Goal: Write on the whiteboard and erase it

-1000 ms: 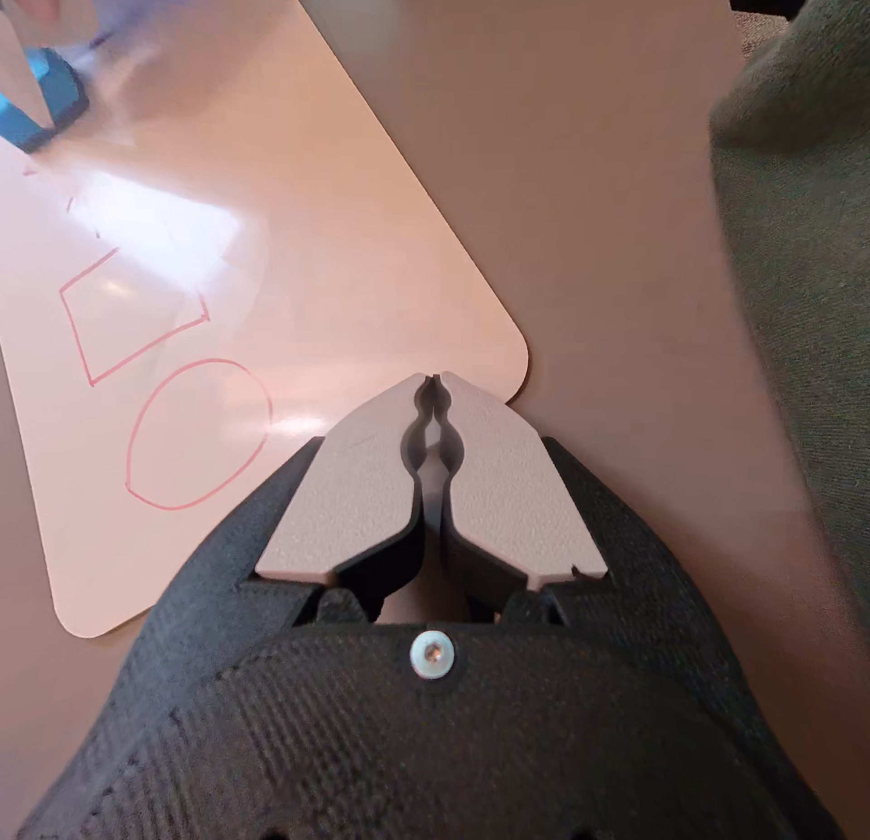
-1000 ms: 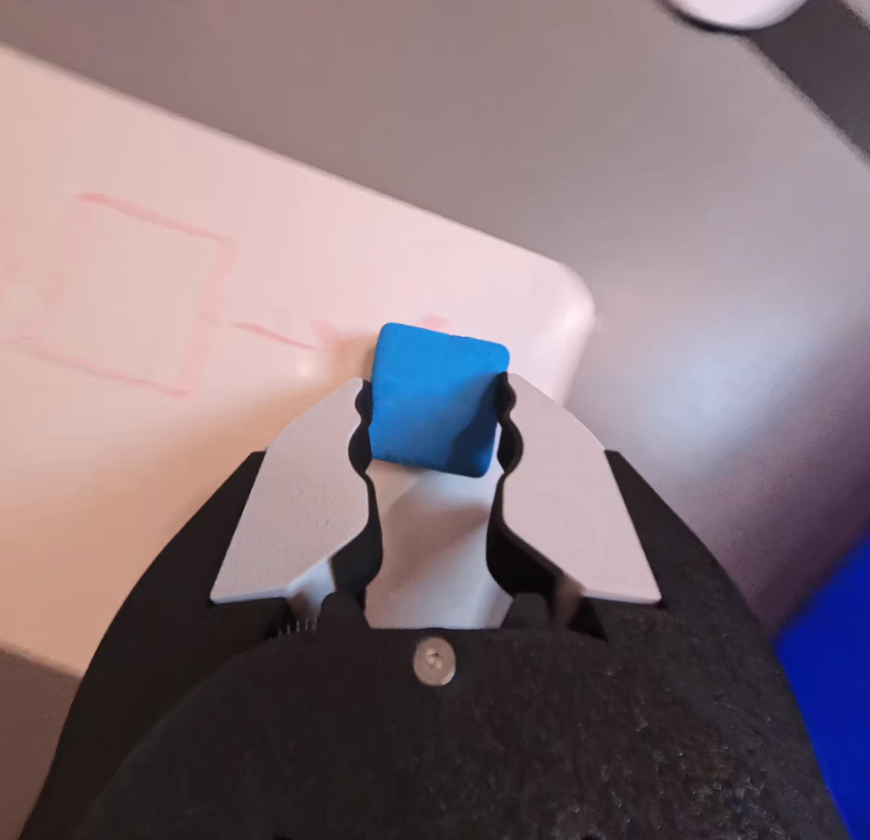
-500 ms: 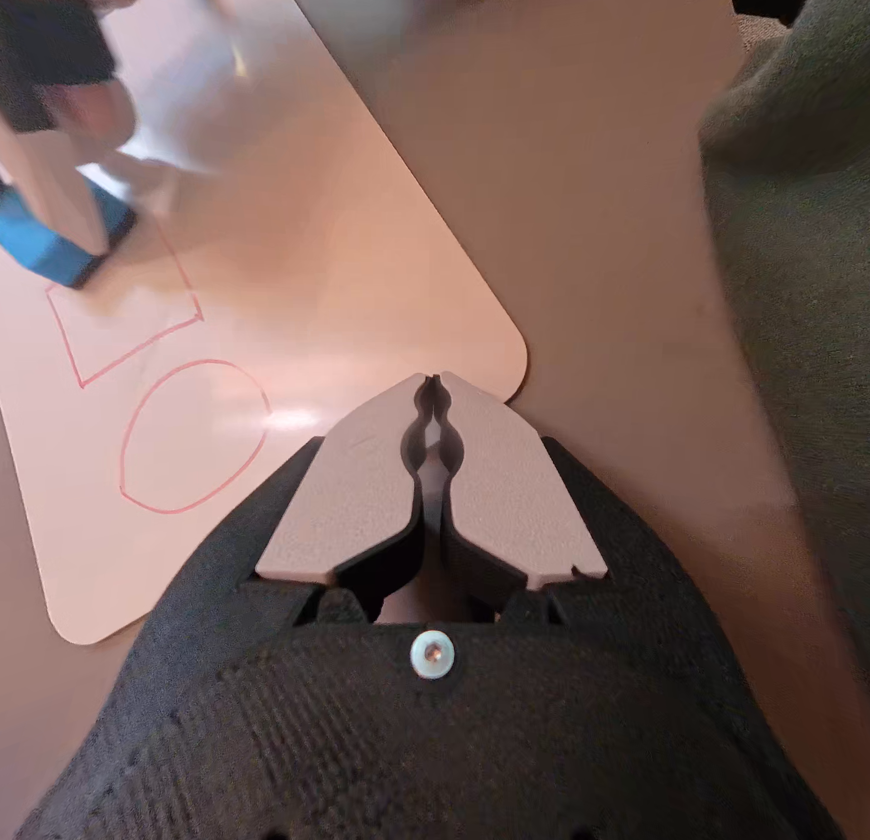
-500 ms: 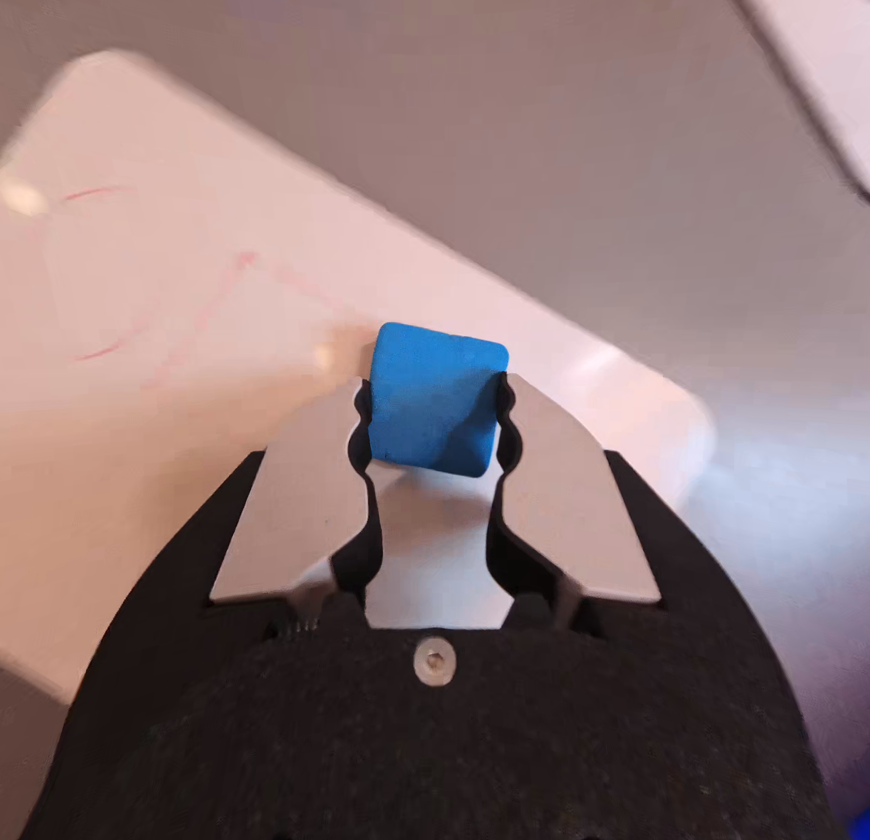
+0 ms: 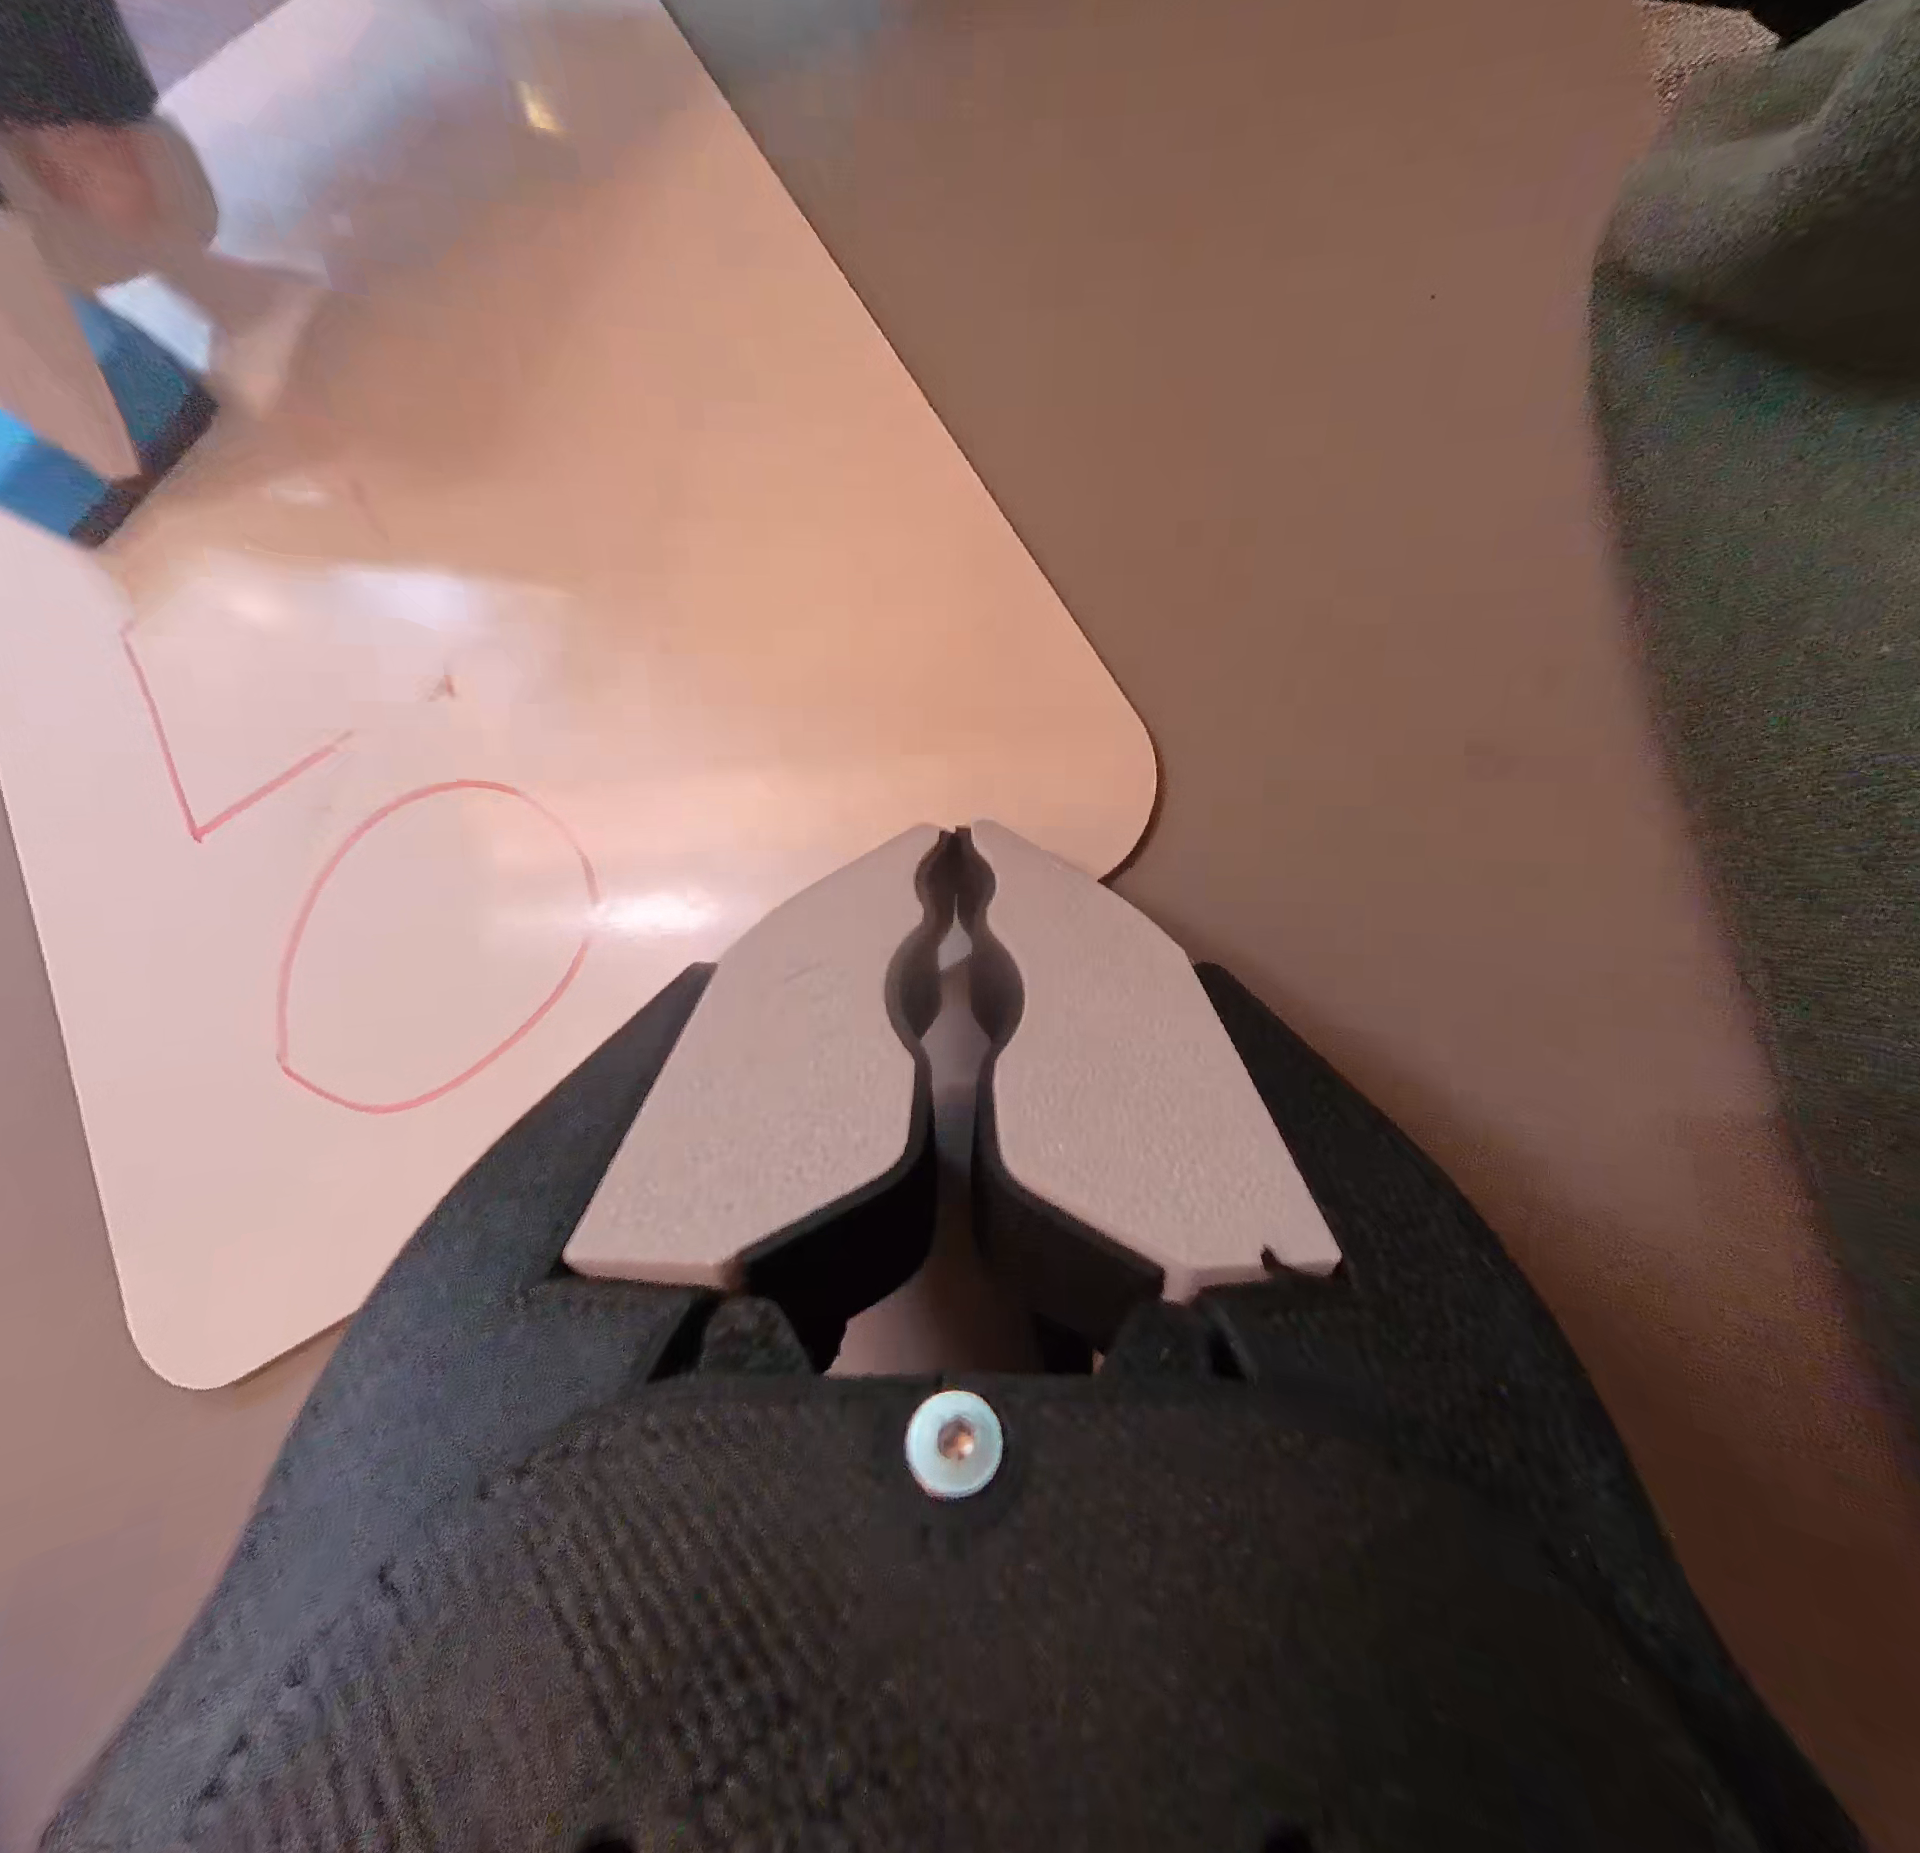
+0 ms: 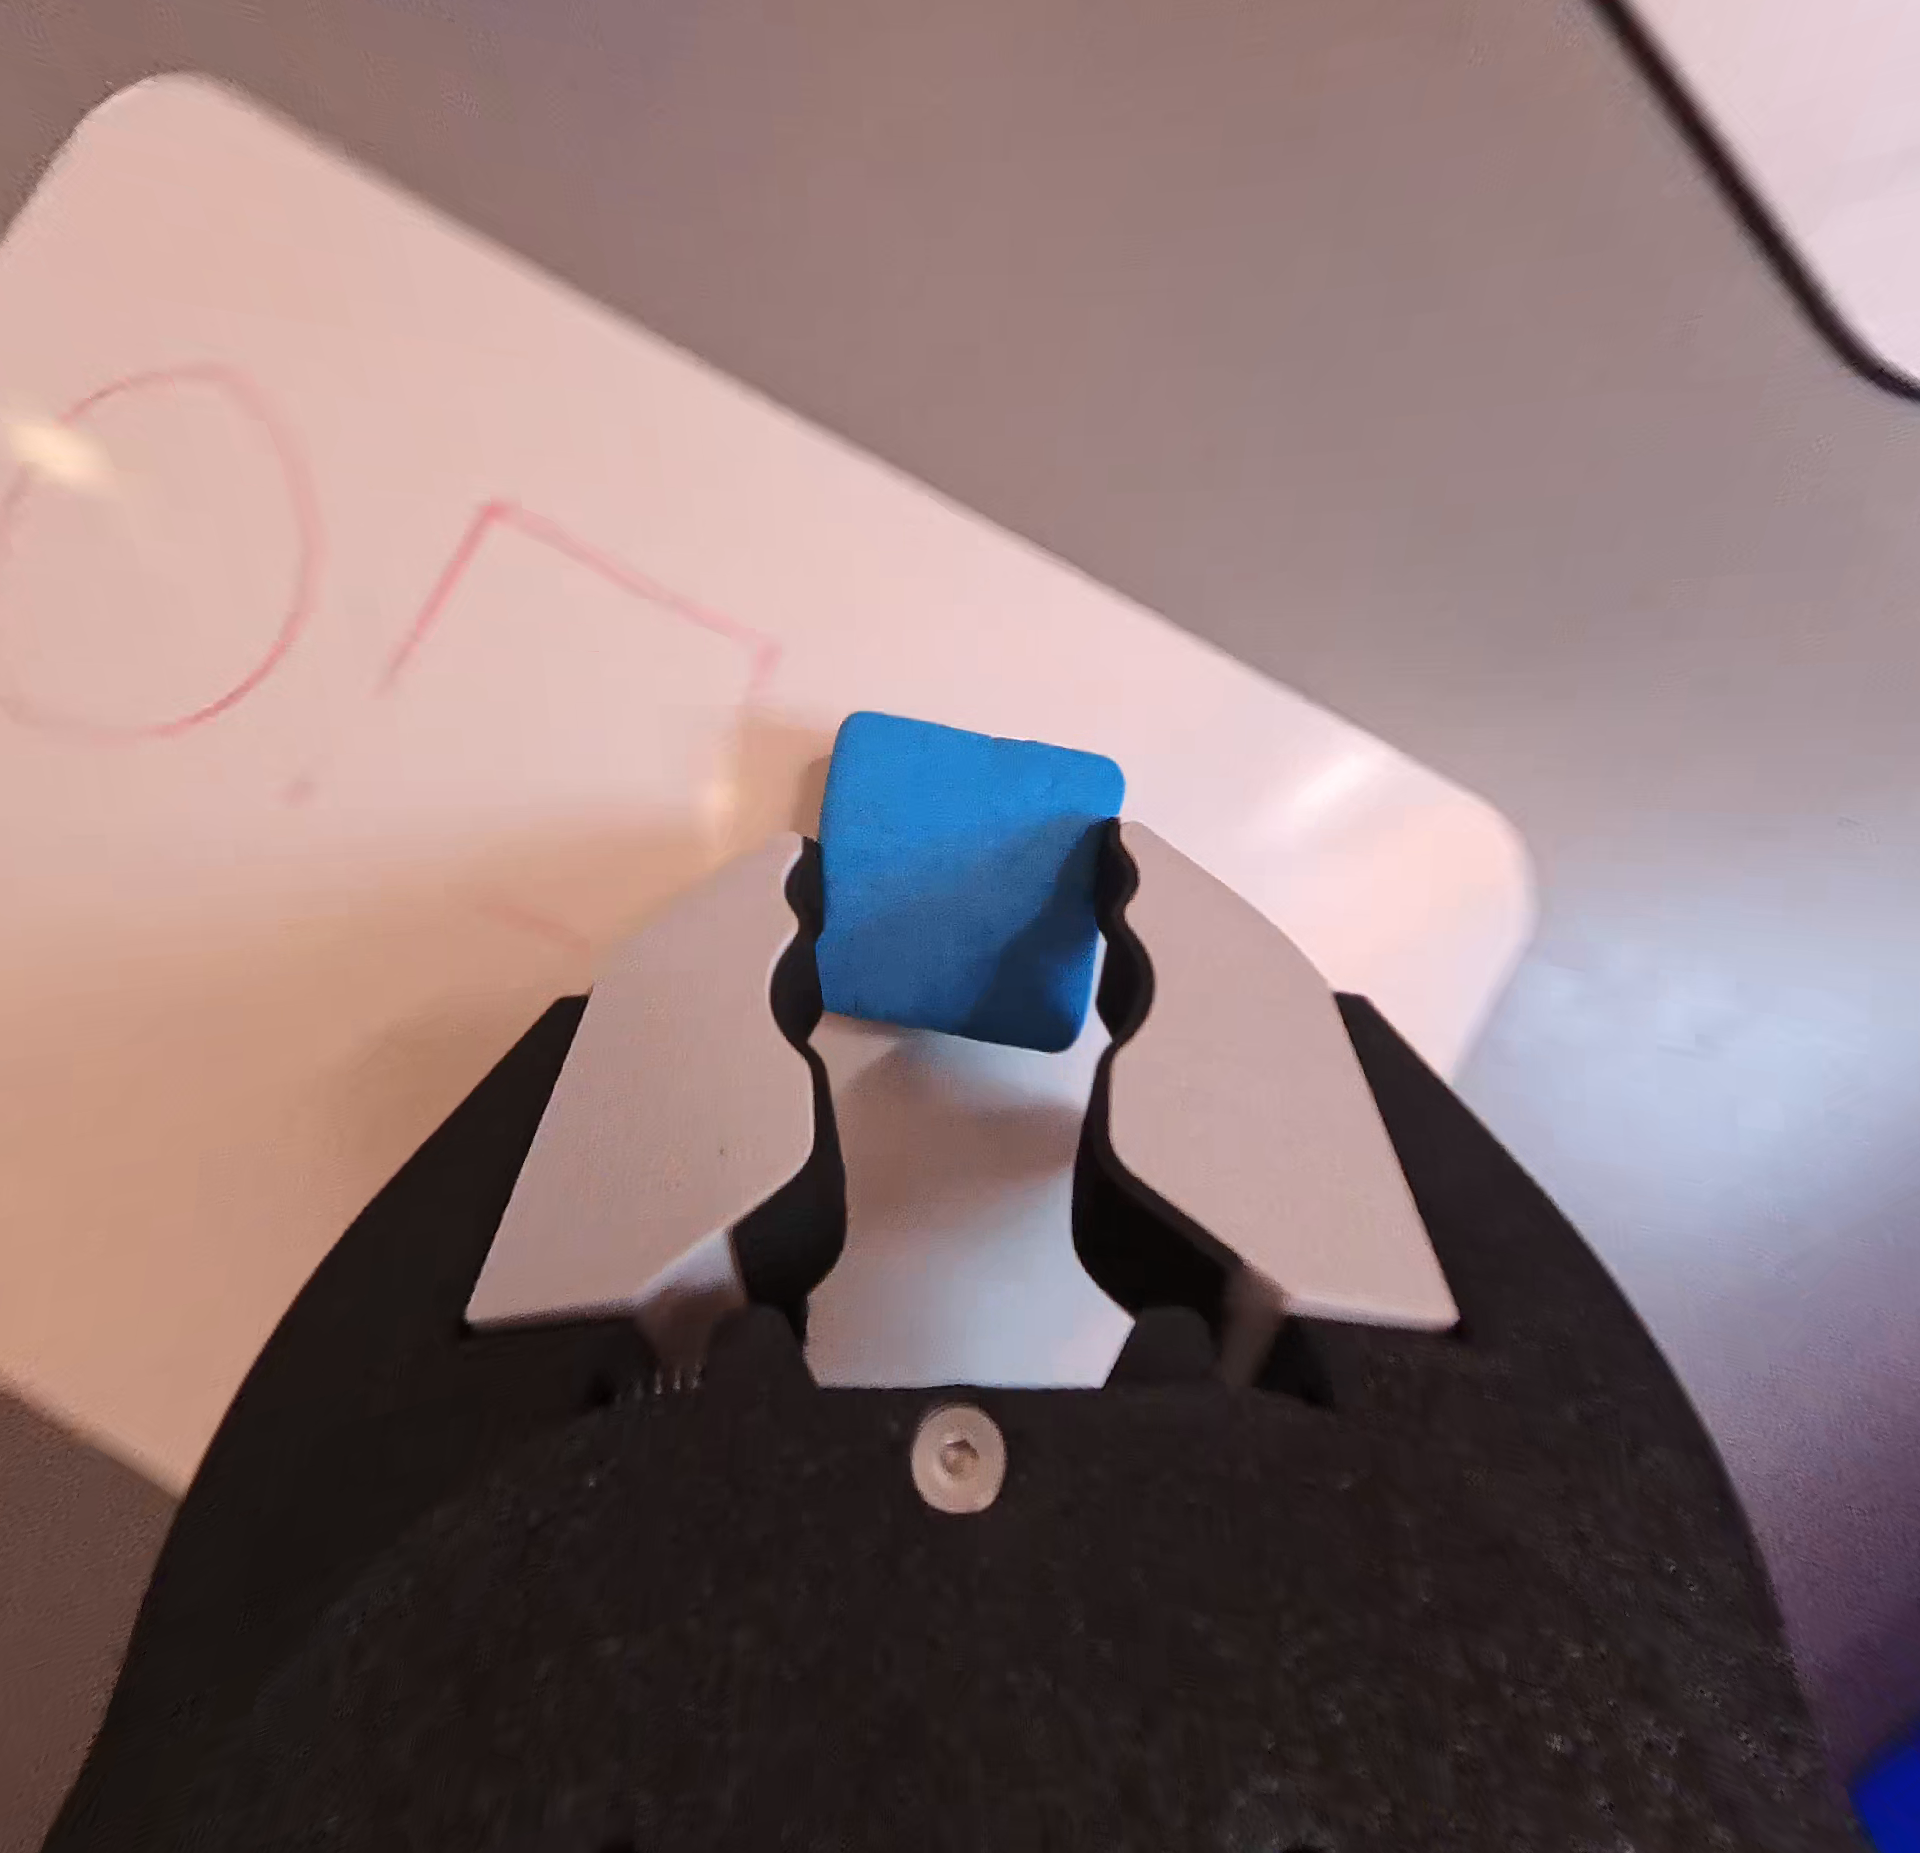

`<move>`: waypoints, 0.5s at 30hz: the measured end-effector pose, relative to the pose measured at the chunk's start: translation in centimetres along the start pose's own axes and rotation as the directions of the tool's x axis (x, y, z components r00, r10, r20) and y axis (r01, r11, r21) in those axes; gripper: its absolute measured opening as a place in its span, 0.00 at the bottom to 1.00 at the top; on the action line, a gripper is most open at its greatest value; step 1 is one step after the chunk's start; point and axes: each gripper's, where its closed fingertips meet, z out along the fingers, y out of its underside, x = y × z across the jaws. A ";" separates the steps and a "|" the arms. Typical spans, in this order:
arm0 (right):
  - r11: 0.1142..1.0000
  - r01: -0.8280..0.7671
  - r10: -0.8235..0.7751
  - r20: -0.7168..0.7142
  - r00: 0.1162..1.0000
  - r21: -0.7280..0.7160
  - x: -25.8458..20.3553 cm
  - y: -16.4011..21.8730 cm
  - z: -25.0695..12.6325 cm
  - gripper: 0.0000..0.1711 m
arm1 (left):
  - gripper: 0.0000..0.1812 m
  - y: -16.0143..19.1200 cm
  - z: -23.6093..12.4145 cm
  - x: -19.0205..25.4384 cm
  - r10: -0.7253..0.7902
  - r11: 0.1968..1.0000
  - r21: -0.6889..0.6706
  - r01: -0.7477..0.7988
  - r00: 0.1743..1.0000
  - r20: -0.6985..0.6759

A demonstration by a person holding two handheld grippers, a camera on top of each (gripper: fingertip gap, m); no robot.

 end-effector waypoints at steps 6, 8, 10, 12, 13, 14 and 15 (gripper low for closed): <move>0.962 0.272 -0.273 0.165 0.948 0.028 -10.9 -0.6 0.7 0.30 | 0.00 0.1 0.1 -0.4 -0.021 1.000 0.004 0.021 1.000 -0.007; 0.994 0.099 -0.102 0.092 0.991 0.036 -4.7 -0.4 0.4 0.30 | 0.00 0.1 0.1 -0.4 -0.006 1.000 0.000 0.006 1.000 0.000; 0.997 0.067 -0.069 0.076 0.995 0.025 -2.7 1.1 -0.7 0.30 | 0.00 0.2 0.0 -0.3 -0.003 1.000 -0.001 0.003 1.000 0.004; 0.987 0.153 -0.158 0.140 0.977 0.047 -7.1 1.2 -0.8 0.30 | 0.00 0.2 0.0 -0.4 -0.016 1.000 0.004 0.016 1.000 0.001; 0.976 0.215 -0.219 0.163 0.962 0.040 -9.7 1.0 -0.6 0.30 | 0.00 0.3 0.0 -0.5 -0.021 1.000 0.004 0.021 1.000 -0.001; 0.961 0.277 -0.277 0.163 0.947 0.026 -11.4 0.6 -0.3 0.30 | 0.00 0.2 0.0 -0.6 -0.023 1.000 0.004 0.023 1.000 -0.002; 0.952 0.307 -0.305 0.154 0.940 0.009 -11.6 0.1 0.0 0.30 | 0.00 0.2 0.1 -0.6 -0.022 1.000 0.005 0.022 1.000 -0.004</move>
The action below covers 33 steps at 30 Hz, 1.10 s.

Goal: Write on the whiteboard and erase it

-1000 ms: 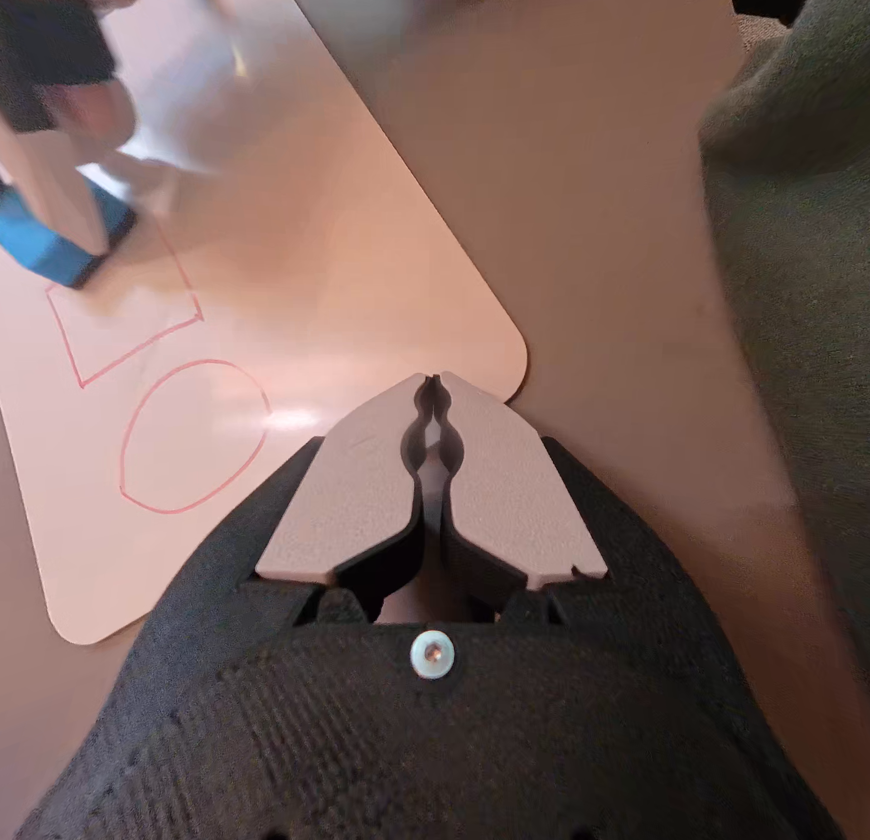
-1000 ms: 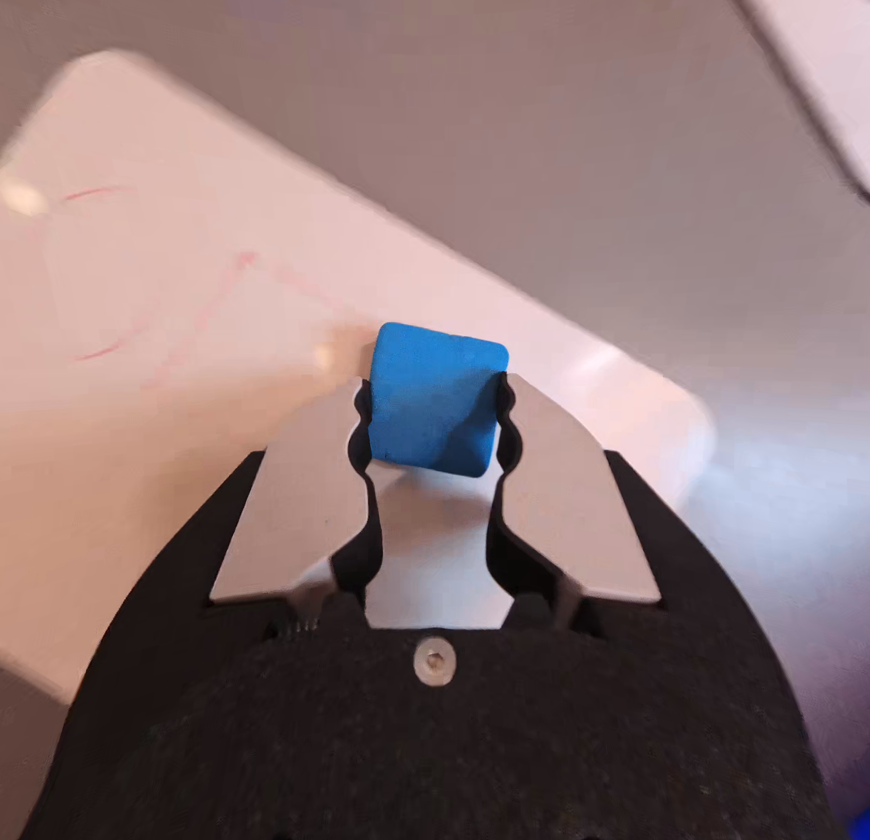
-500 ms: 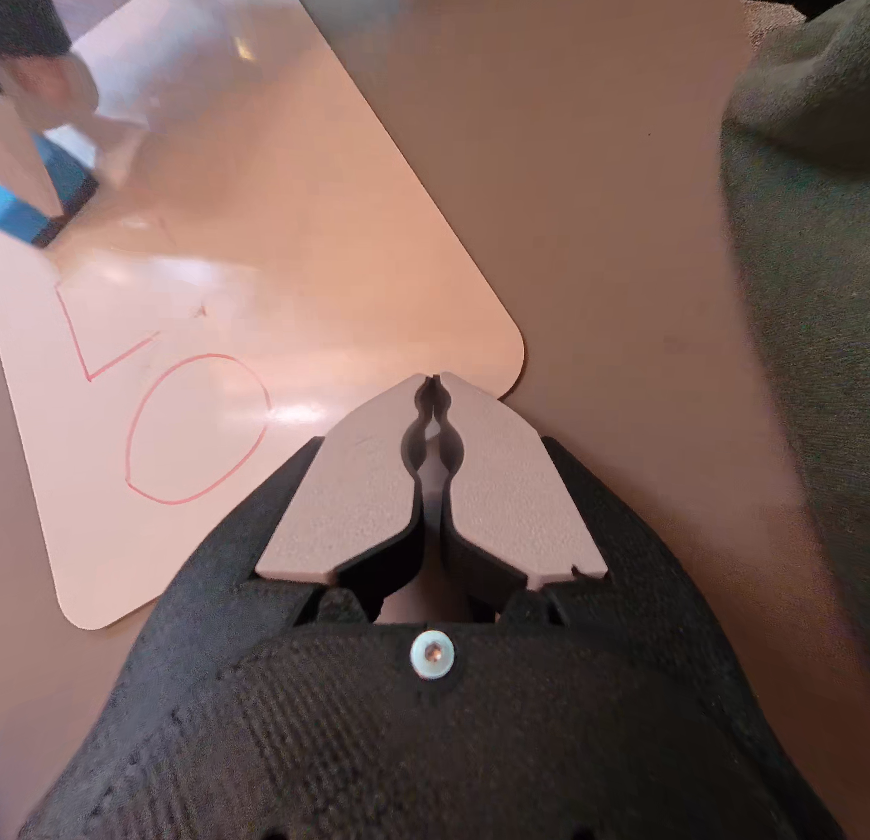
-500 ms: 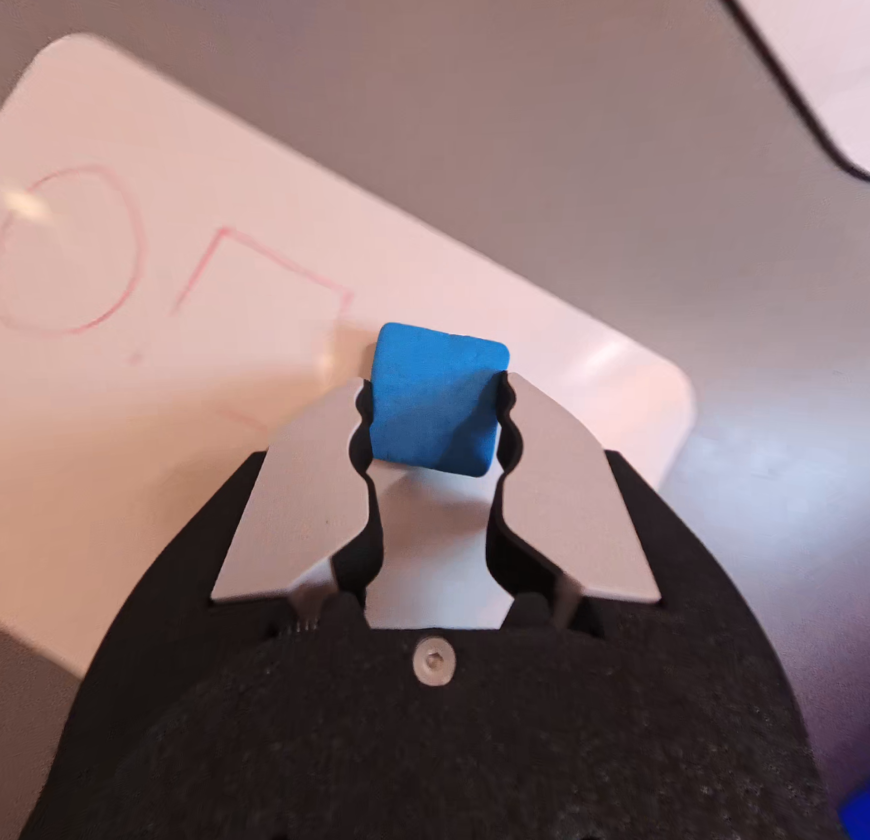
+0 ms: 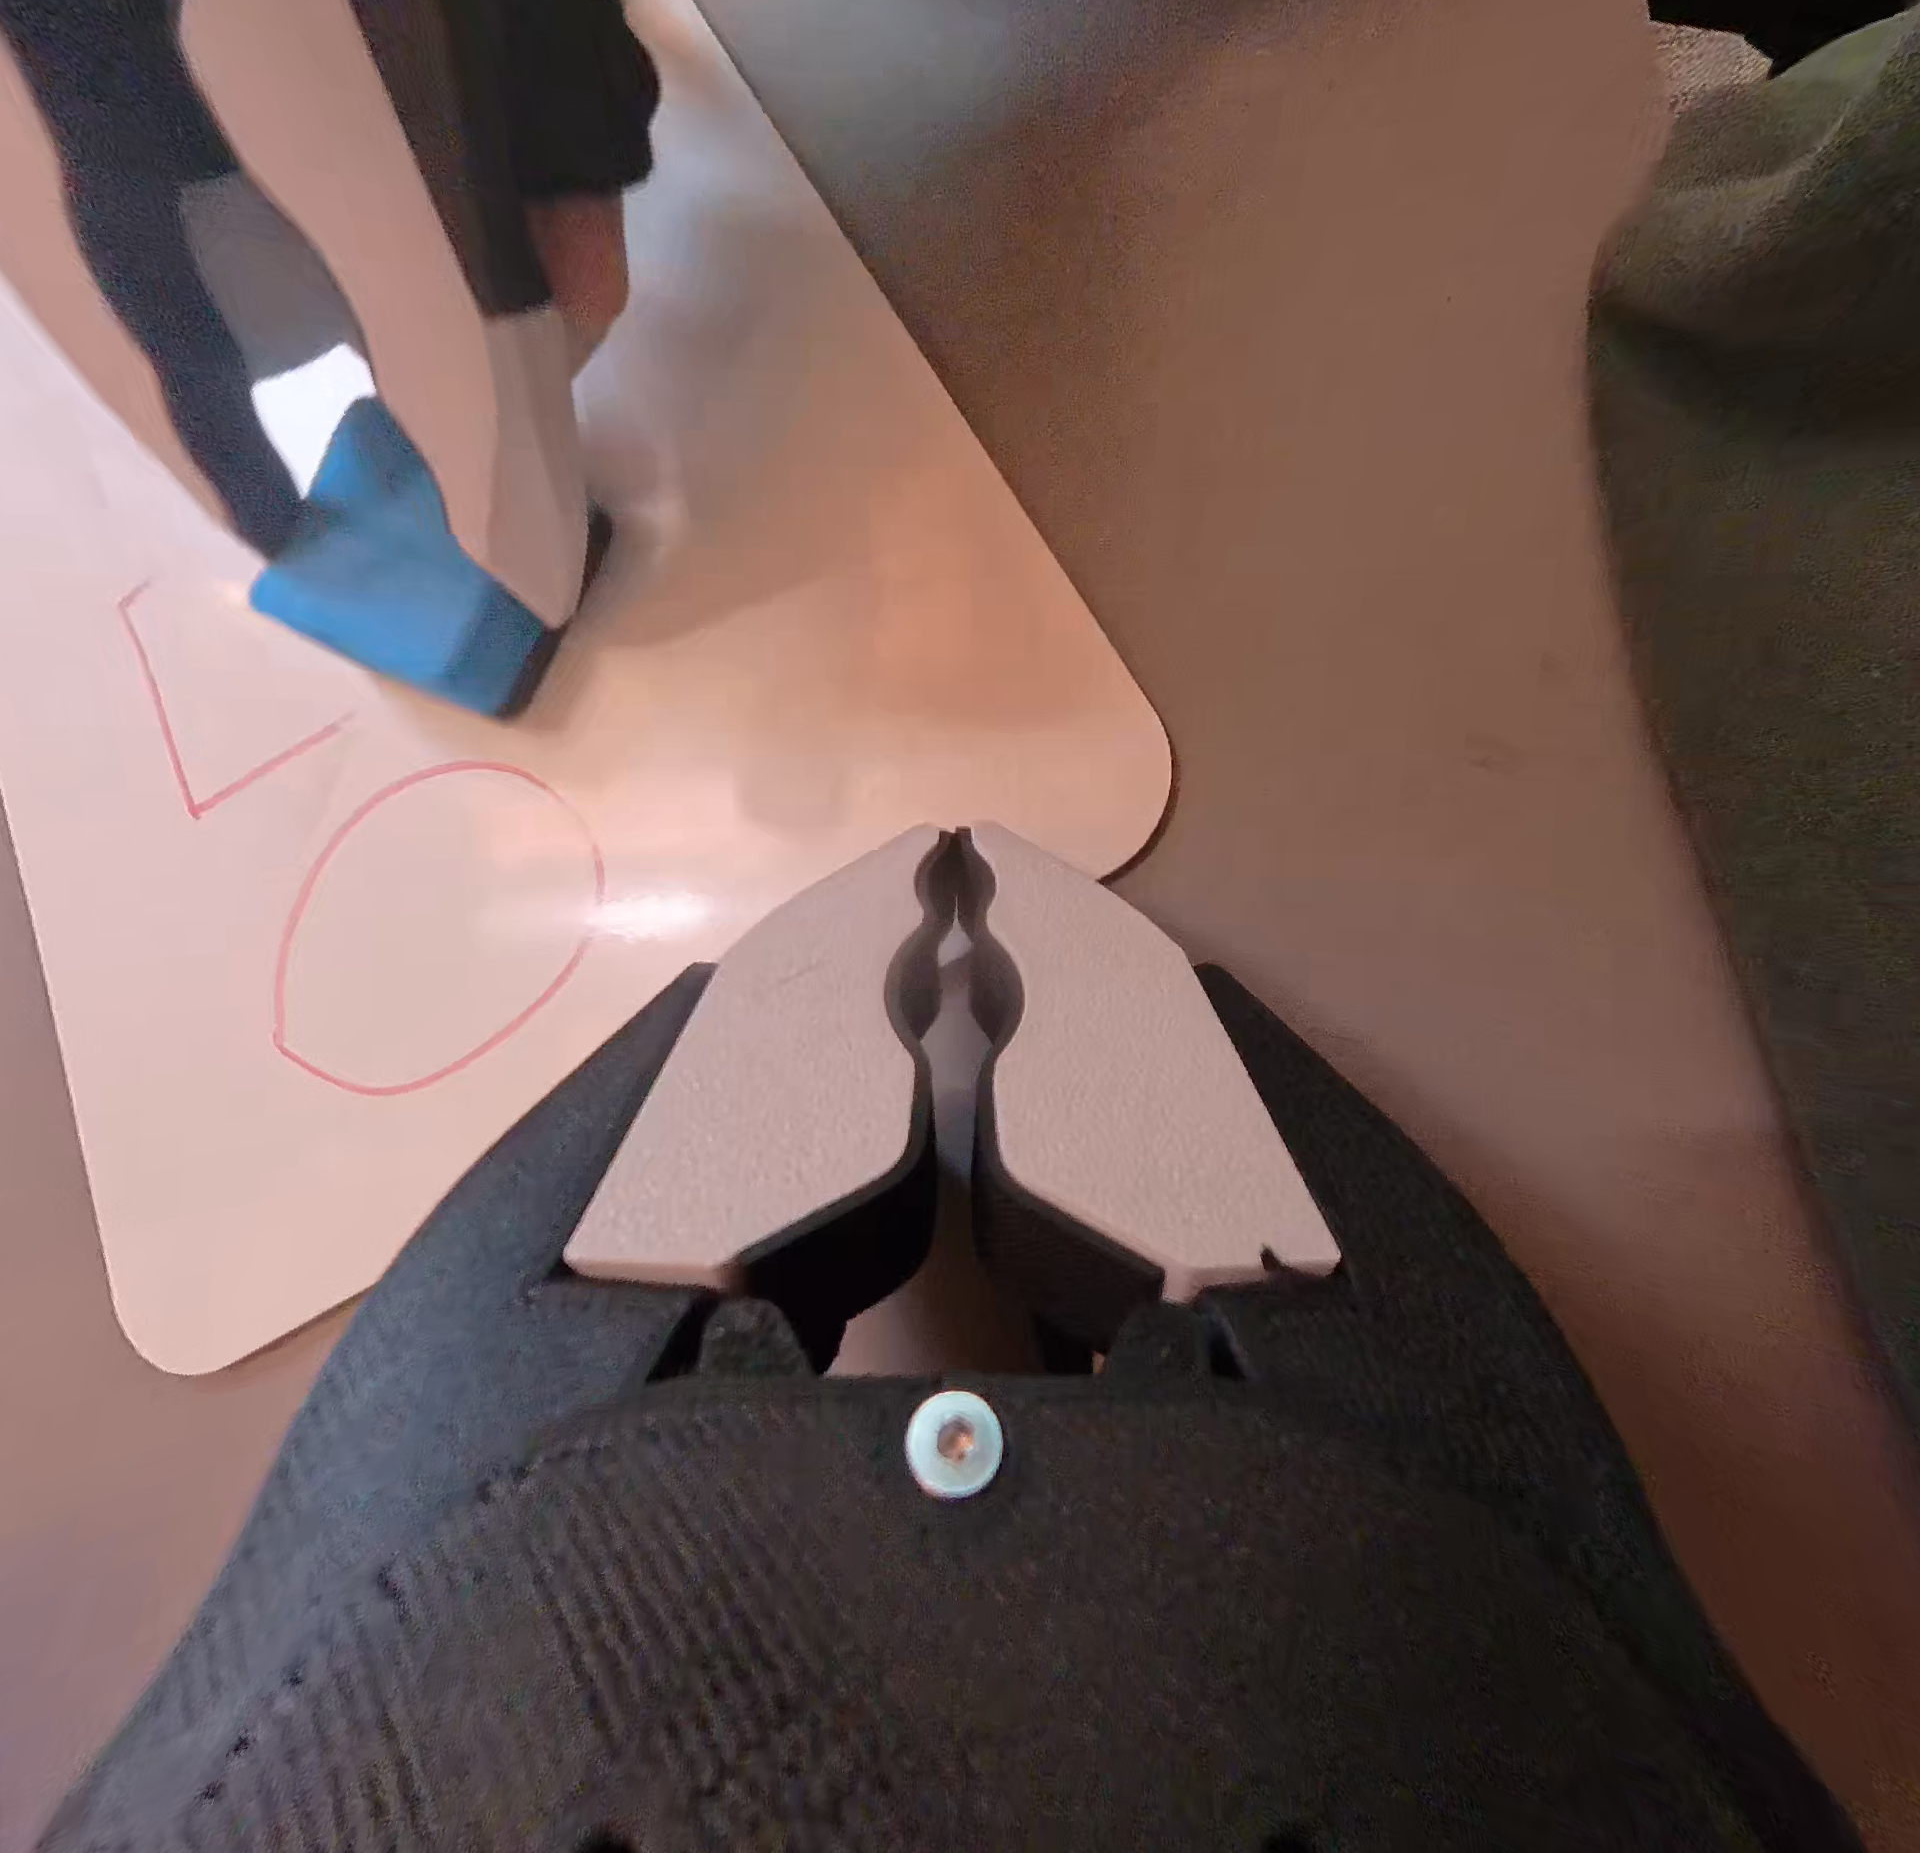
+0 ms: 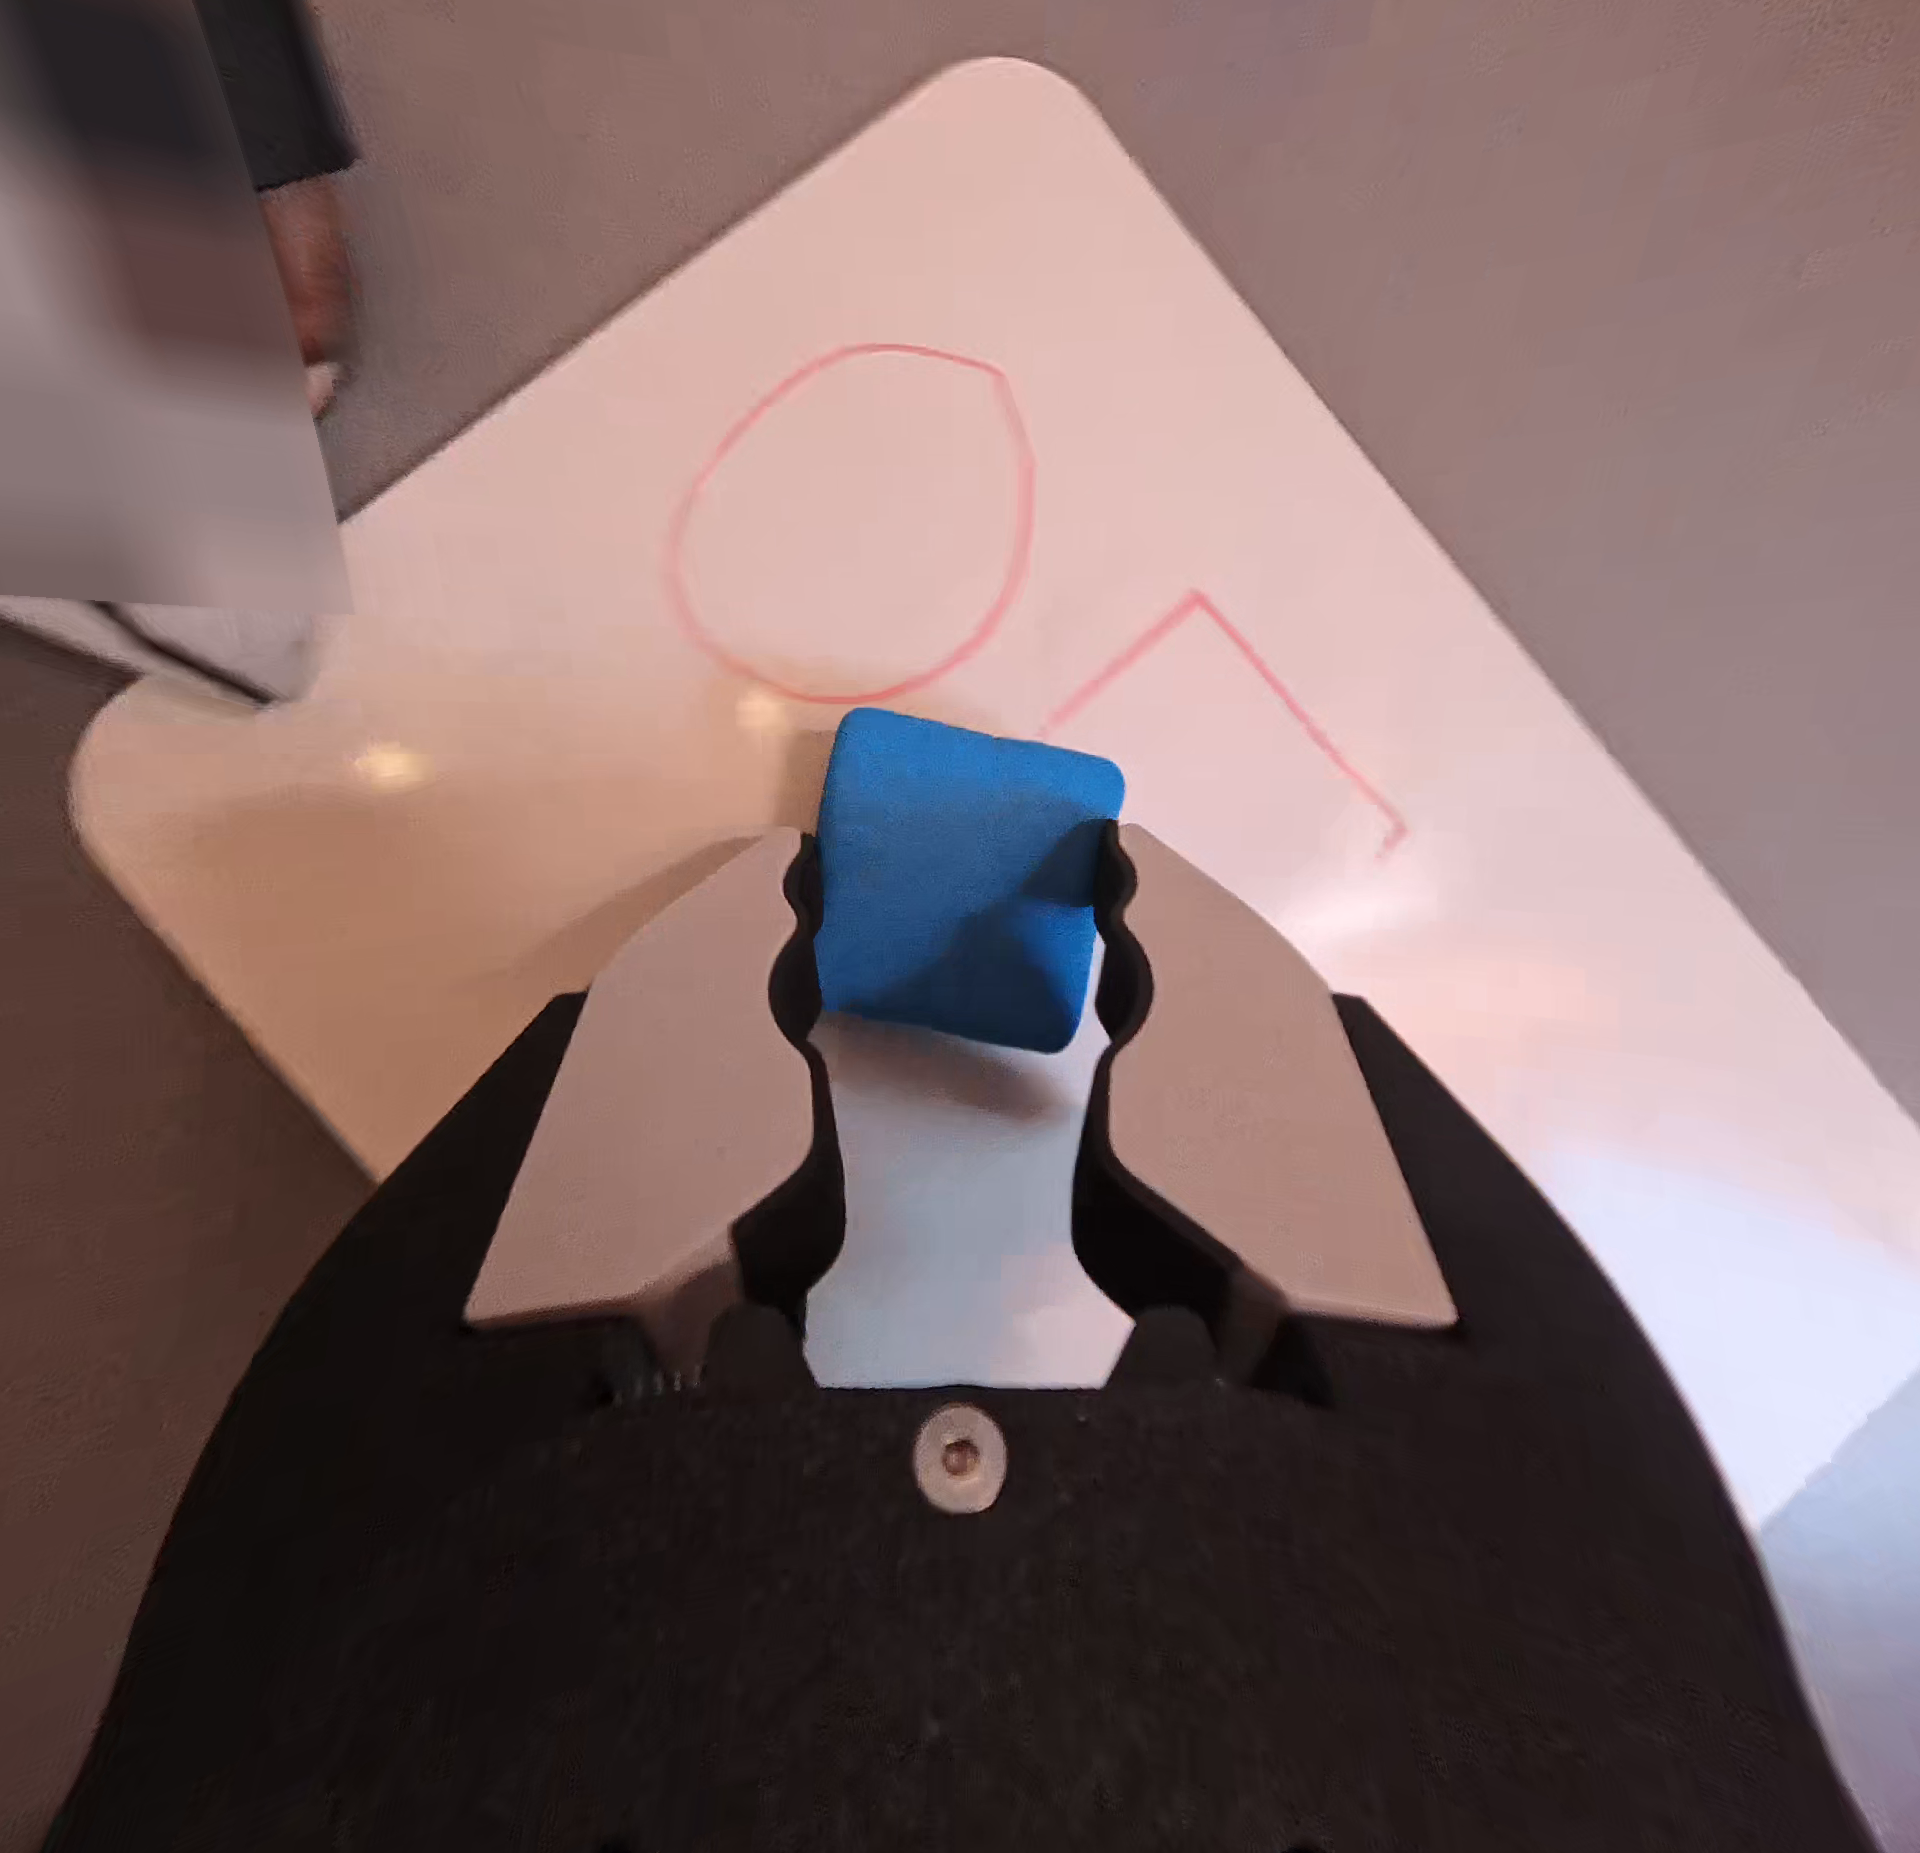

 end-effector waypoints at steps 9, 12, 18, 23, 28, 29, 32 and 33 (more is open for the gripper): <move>1.000 -0.030 0.030 0.018 0.999 0.005 0.3 -0.5 0.5 0.30 | 0.00 -0.1 0.1 0.0 -0.004 1.000 -0.001 0.004 1.000 -0.008; 0.995 -0.102 0.102 -0.044 0.994 0.010 4.8 -2.0 1.7 0.30 | 0.00 -0.3 0.3 0.1 0.006 1.000 0.000 -0.006 1.000 -0.015; 0.992 -0.127 0.127 -0.043 0.991 -0.003 4.6 -1.8 1.7 0.30 | 0.00 -0.2 0.2 -0.1 -0.002 1.000 -0.004 0.002 1.000 -0.003; 0.975 -0.220 0.221 -0.123 0.967 0.025 8.9 -2.7 2.6 0.30 | 0.00 -0.3 0.3 -0.2 0.004 1.000 -0.001 -0.004 1.000 -0.007; 0.982 -0.188 0.188 -0.082 0.979 0.013 4.9 -1.4 1.5 0.30 | 0.00 0.1 0.0 -0.4 -0.006 1.000 -0.001 0.006 1.000 0.009; 0.993 -0.114 0.114 -0.047 0.992 0.003 2.4 -2.5 2.1 0.30 | 0.00 0.1 0.0 -0.5 -0.011 1.000 0.000 0.011 1.000 0.006; 0.995 -0.096 0.096 -0.027 0.995 0.032 3.1 -4.0 3.2 0.30 | 0.00 0.0 0.1 -0.6 -0.005 1.000 -0.003 0.005 1.000 0.011; 0.986 -0.161 0.164 -0.071 0.984 0.042 6.0 -3.1 2.8 0.30 | 0.00 0.0 0.1 -0.6 0.000 1.000 -0.006 0.000 1.000 0.016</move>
